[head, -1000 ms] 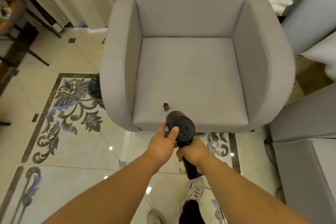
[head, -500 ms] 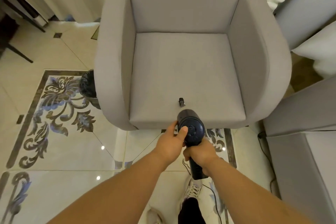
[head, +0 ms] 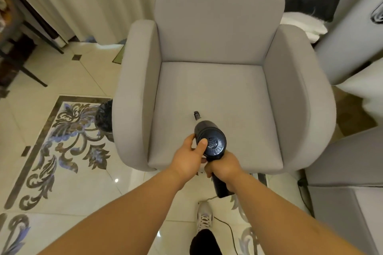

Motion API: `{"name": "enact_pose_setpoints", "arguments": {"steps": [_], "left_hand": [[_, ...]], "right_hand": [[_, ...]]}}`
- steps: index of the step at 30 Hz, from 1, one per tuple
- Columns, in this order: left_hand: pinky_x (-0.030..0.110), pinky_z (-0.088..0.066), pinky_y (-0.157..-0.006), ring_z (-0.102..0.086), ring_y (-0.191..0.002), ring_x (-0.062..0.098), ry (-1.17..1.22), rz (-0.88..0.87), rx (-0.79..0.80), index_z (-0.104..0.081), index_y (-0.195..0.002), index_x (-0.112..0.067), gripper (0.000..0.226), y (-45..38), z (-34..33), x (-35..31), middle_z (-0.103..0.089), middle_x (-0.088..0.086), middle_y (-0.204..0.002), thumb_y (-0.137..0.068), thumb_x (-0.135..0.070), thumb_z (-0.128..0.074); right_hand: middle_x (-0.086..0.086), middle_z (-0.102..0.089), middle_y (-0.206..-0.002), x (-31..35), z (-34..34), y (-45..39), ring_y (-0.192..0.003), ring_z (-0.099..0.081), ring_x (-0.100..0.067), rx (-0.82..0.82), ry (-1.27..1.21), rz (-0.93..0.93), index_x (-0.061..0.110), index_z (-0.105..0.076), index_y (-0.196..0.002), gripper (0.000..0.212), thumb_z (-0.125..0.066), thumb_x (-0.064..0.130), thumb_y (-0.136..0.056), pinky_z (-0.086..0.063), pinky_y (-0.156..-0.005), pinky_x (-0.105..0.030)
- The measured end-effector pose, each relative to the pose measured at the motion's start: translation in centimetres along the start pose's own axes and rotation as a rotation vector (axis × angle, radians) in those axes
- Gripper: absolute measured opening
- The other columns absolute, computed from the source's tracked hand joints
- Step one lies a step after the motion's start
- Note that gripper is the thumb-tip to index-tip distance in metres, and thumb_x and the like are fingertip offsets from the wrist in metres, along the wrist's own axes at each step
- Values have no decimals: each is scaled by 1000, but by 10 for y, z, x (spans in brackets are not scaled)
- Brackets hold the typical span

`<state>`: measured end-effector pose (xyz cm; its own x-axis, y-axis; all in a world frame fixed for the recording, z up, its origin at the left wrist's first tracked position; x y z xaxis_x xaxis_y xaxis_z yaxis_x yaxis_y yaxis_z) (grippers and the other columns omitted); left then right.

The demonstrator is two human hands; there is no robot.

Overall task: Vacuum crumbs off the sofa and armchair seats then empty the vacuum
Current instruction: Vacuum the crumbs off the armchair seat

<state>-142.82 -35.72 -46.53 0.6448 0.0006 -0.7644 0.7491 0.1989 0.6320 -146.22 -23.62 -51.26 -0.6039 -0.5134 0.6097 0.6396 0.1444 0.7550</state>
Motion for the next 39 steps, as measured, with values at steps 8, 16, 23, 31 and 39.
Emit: {"name": "enact_pose_setpoints", "arguments": {"steps": [8, 16, 23, 31, 39], "left_hand": [[33, -46, -93, -65, -98, 20, -1, 76, 7, -27, -146, -28, 54, -82, -21, -39, -60, 5, -118, -97, -45, -42], [33, -42, -92, -64, -94, 14, 139, 61, -160, -32, -142, -30, 49, -102, 29, -46, -63, 3, -109, -96, -41, -45], [36, -42, -101, -64, -105, 22, 110, 63, 76, -23, -148, -30, 61, -155, 21, -109, -59, 5, -121, -95, -44, -48], [34, -43, -94, -64, -98, 20, 62, 83, 114, -25, -147, -28, 55, -220, 56, -133, -58, 6, -128, -98, -42, -43], [43, -39, -107, -66, -101, 20, 113, 99, 11, -29, -146, -28, 59, -191, 85, -94, -64, 6, -117, -94, -47, -47]], "right_hand": [[-9, -63, -81, 37, 37, -72, -70, -55, -25, 50, 7, -59, 5, -64, -101, 45, -66, -9, -58, -45, -57, -30], [-6, -64, -83, 86, -3, -96, -72, -57, -23, 216, 48, -70, 11, -65, -98, 43, -69, -8, -59, -48, -60, -29], [-7, -63, -74, 137, 46, -115, -67, -55, -23, 20, 17, -85, 8, -66, -86, 32, -68, -11, -61, -45, -56, -28], [-11, -64, -81, 185, 27, -175, -75, -59, -28, 5, 31, -90, 6, -66, -95, 38, -69, -8, -60, -49, -61, -31], [-10, -68, -90, 170, -13, -165, -81, -61, -26, 117, 140, -107, 11, -67, -102, 45, -71, -5, -59, -55, -71, -35]]}}
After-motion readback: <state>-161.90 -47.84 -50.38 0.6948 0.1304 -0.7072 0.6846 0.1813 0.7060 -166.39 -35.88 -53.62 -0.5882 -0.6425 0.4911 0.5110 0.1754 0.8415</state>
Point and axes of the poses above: each hand's wrist, its own y-axis away from the middle knuckle, its own z-axis out of the back of the hand, x = y × z, the point moved 3 cm from there along -y, towards the middle knuckle
